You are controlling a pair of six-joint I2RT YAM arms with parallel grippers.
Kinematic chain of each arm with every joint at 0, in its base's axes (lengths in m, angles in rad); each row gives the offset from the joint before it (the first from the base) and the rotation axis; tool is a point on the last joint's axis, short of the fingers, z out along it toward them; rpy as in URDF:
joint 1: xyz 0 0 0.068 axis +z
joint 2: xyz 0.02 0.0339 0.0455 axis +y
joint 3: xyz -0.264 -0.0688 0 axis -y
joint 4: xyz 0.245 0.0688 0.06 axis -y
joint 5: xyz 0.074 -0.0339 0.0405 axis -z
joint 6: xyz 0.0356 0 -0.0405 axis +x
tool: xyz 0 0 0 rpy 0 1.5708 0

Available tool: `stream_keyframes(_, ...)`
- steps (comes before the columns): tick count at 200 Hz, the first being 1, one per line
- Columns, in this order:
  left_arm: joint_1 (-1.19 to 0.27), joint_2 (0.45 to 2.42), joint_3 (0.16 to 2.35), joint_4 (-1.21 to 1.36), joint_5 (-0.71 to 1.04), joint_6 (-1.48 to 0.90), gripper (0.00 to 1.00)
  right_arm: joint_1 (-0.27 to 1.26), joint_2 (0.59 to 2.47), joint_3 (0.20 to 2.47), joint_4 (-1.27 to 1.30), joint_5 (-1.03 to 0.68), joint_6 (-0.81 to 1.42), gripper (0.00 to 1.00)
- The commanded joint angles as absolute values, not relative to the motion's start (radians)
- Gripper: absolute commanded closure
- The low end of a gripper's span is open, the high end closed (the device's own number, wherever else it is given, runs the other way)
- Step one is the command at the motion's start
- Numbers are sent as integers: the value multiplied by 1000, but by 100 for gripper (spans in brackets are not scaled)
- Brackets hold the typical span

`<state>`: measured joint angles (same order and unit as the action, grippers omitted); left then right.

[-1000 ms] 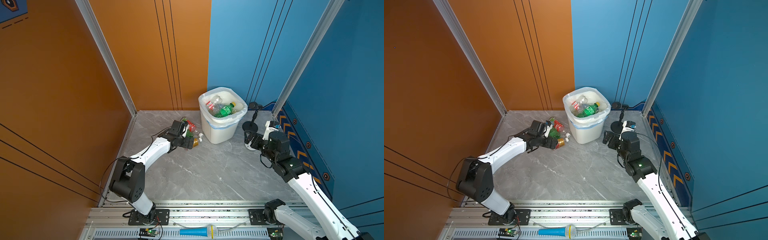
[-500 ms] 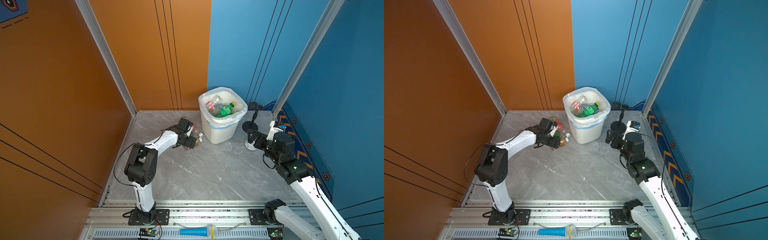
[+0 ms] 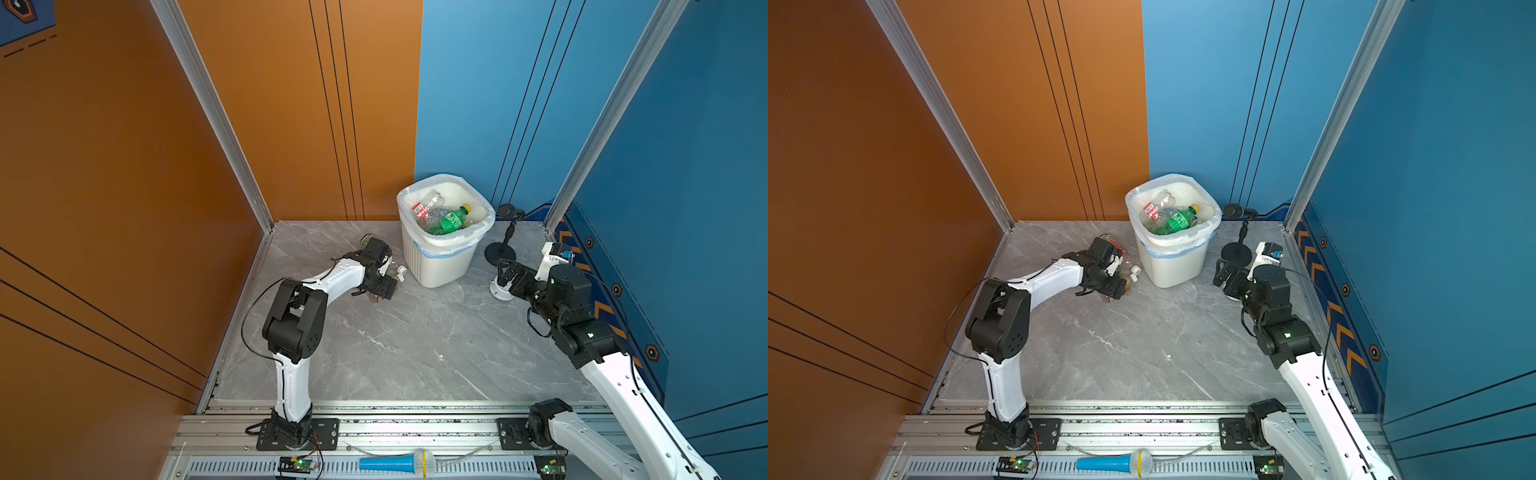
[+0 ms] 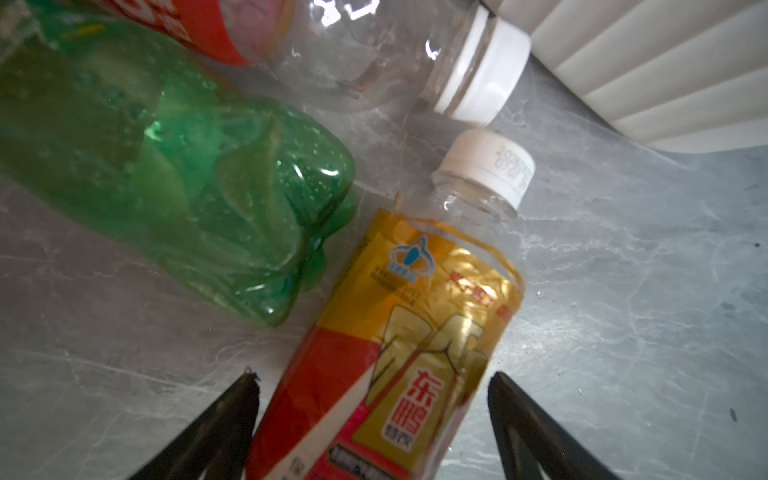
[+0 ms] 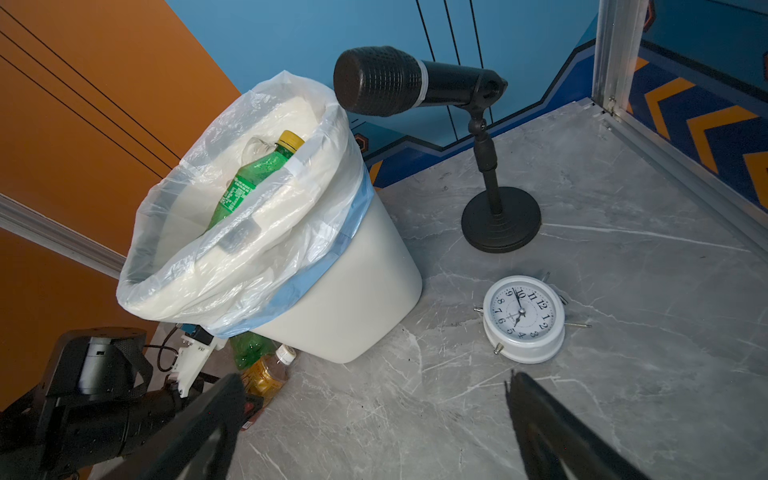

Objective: Put the plastic bottles in the bin
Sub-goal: 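Close the left gripper around the yellow-red tea bottle and lift it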

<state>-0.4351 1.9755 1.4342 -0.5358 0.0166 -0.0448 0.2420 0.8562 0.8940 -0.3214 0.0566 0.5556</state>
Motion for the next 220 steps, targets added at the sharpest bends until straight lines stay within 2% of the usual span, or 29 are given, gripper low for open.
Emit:
stream_keyframes(1,-451,1994,1455,-575,7,-50,16,232,844,878,-293,37,573,0)
stream_keyframes(53,-473,1986,1454,-588,28,-62,32,219,835,871,-288,32,587,0)
stream_keyframes(118,-505,1862,1409,-596,79,-109,41,198,812,857,-288,27,604,0)
stream_keyframes(174,-508,1642,1317,-541,104,-182,44,184,792,838,-281,21,625,0)
stream_keyframes(220,-481,1366,1178,-328,179,-249,46,172,781,834,-279,17,633,0)
